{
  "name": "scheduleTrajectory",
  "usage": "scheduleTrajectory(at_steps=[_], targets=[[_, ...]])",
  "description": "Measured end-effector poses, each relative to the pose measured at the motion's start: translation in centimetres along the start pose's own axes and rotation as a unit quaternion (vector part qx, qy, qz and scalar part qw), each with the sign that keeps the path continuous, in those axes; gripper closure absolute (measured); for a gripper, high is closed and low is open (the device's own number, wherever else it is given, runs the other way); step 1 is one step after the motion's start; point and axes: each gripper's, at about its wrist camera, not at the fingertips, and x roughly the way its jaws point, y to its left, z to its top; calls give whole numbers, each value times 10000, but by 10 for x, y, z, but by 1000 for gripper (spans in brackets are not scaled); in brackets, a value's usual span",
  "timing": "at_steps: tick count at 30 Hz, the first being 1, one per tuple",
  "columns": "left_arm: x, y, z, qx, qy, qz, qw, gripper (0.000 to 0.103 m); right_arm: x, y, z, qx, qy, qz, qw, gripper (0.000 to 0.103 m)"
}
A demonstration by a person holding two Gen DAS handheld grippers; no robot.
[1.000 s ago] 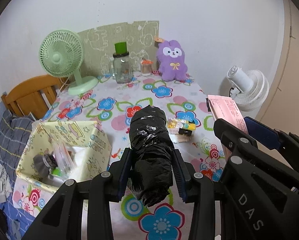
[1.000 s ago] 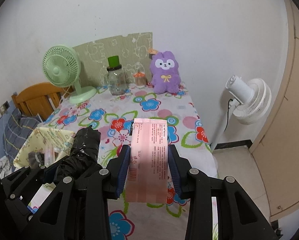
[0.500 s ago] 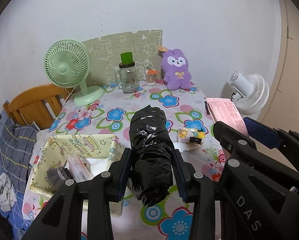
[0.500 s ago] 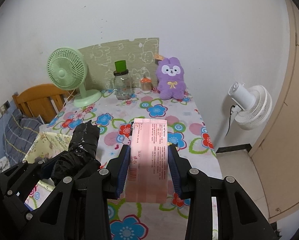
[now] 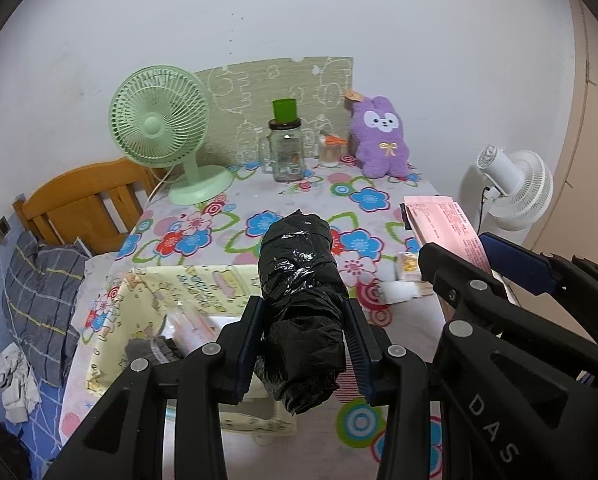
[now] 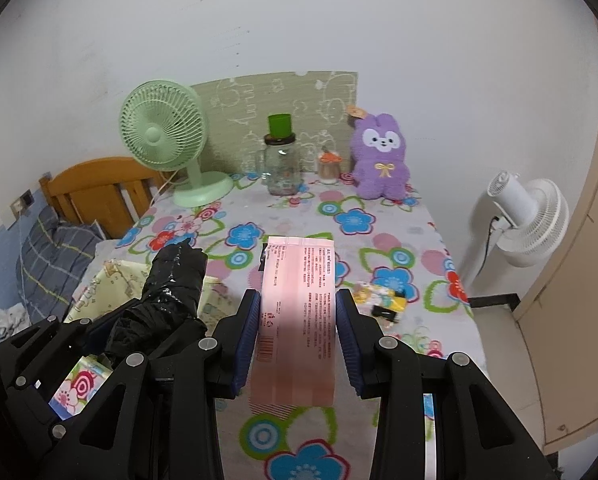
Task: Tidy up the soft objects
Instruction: 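Carry the black bundle with the left gripper while the right gripper carries the pink packet toward the yellow box, then release the black bundle into the yellow box while the right gripper releases the pink packet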
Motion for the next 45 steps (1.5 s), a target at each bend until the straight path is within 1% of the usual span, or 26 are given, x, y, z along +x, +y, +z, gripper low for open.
scheduleTrajectory(at_steps=[6, 10, 22, 31, 35, 36, 38, 39, 40, 41, 42, 43, 45], targets=[[9, 21, -3, -53, 39, 109, 9999, 62, 15, 23, 3, -177, 70, 85, 9998, 61], [14, 36, -5, -99, 82, 151, 9998, 62, 23, 35, 2, -211, 113, 246, 9994, 61], [32, 72, -14, -309, 261, 217, 9989, 62, 51, 74, 1, -478, 294, 530, 9970, 61], [49, 100, -26, -510, 544, 261, 9969, 60, 71, 102, -4, -682, 525, 702, 9938, 61], [57, 111, -27, -585, 741, 214, 9953, 59, 79, 112, -4, -757, 641, 809, 9918, 62], [58, 113, -28, -606, 775, 208, 9949, 58, 81, 114, -4, -777, 658, 847, 9912, 61], [60, 117, -29, -646, 797, 198, 9945, 48, 85, 118, -3, -787, 675, 897, 9906, 62], [61, 119, -30, -660, 811, 200, 9943, 39, 87, 120, -3, -784, 709, 912, 9902, 62], [61, 121, -30, -669, 800, 197, 9944, 33, 91, 122, -4, -783, 756, 950, 9895, 62], [61, 122, -31, -673, 783, 194, 9945, 30, 93, 124, -3, -784, 779, 967, 9892, 62], [61, 123, -31, -676, 773, 205, 9945, 25, 96, 125, -4, -784, 802, 980, 9888, 62], [61, 124, -32, -676, 762, 207, 9946, 22, 98, 127, -4, -789, 826, 1000, 9884, 62], [62, 127, -32, -669, 779, 194, 9945, 20, 101, 130, -4, -792, 855, 1021, 9879, 62]])
